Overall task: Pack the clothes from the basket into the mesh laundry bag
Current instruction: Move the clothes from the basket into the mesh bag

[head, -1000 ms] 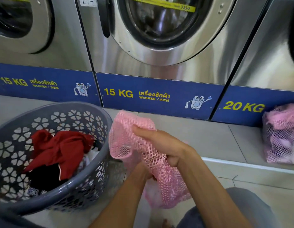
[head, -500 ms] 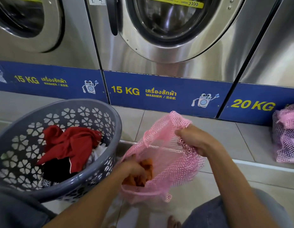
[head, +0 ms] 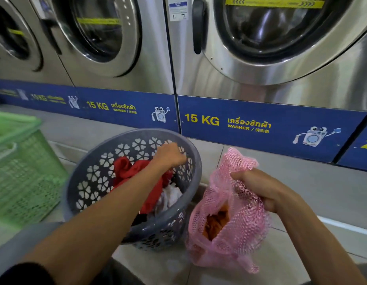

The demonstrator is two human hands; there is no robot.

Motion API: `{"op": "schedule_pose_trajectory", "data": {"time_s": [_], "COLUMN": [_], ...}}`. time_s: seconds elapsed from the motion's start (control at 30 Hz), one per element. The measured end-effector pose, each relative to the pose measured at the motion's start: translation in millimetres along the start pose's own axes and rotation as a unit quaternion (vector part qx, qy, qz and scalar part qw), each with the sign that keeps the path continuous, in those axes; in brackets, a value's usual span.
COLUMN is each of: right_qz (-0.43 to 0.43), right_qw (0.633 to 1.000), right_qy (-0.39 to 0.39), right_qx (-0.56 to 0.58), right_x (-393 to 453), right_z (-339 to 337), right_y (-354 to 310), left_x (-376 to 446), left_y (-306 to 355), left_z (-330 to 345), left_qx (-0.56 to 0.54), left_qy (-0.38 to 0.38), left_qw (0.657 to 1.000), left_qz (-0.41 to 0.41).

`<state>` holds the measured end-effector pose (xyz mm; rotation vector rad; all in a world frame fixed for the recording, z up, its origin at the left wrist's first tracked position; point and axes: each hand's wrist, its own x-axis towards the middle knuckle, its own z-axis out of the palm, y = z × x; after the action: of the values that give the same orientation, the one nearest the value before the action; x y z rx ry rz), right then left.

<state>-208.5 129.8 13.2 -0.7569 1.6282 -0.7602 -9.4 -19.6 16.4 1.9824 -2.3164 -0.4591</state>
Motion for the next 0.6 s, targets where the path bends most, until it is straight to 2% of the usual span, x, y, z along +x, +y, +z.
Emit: {"op": "schedule_pose_trajectory", "data": {"time_s": [0.07, 0.17, 0.27, 0.33, 0.5, 0.57, 0.6], "right_qz": [-0.014, -0.014, -0.009, -0.007, 0.0, -0.006, -0.01], "right_qw": [1.0, 1.0, 1.0, 1.0, 1.0, 1.0, 1.0], "right_qy": [0.002, -0.006, -0.009, -0.002, 0.001, 0.006, 0.007], "right_qx": [0.004, -0.002, 0.0, 0.0, 0.006, 0.014, 0.015], "right_x": [1, 5, 7, 9, 8, 5, 3], "right_z": [7, 13, 14, 14, 15, 16, 16], "right_y": [0, 0, -2, -3, -7, -10, -12], "left_x": [11, 13, 7, 5, 14, 16, 15], "left_y": [-42, -101, -126, -127, -126, -122, -118], "left_z": [32, 71, 91, 93, 63, 36, 20], "left_qx": [0.067, 0.042, 0.069, 0.098, 0.082, 0.007, -0.08], "left_qy": [-0.035, -0.071, -0.087, -0.088, 0.018, 0.037, 0.044], "left_qw": [0.996, 0.993, 0.989, 0.983, 0.992, 0.996, 0.992], "left_qz": [-0.057, -0.088, -0.096, -0.129, -0.09, -0.081, -0.085]}}
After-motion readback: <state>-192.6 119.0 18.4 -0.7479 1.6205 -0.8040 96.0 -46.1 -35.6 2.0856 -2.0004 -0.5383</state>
